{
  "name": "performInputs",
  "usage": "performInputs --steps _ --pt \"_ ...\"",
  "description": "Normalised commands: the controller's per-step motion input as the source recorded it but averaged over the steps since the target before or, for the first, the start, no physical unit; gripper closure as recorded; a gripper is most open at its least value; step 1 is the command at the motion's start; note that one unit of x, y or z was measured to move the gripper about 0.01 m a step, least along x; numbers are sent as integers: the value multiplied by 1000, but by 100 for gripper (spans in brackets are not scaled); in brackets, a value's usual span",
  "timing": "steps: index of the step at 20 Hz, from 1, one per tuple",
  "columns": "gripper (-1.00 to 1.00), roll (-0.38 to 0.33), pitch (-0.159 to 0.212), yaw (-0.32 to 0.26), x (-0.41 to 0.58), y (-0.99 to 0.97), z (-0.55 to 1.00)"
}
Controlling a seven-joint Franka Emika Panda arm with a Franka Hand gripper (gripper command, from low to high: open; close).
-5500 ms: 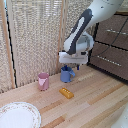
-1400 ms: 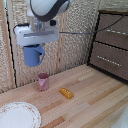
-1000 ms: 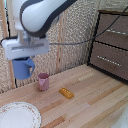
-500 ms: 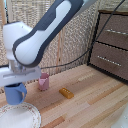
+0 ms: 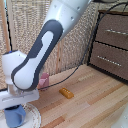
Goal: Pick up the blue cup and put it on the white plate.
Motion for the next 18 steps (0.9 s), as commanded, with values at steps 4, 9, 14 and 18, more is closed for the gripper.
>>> performInputs --steps 4,9,14,18 --pt "-100 -223 -130 75 44 87 72" --pt "-100 -39 -15 122 -3 -219 555" --pt "-100 2 -15 131 1 -315 805" --pt "-100 1 -94 105 181 -339 923"
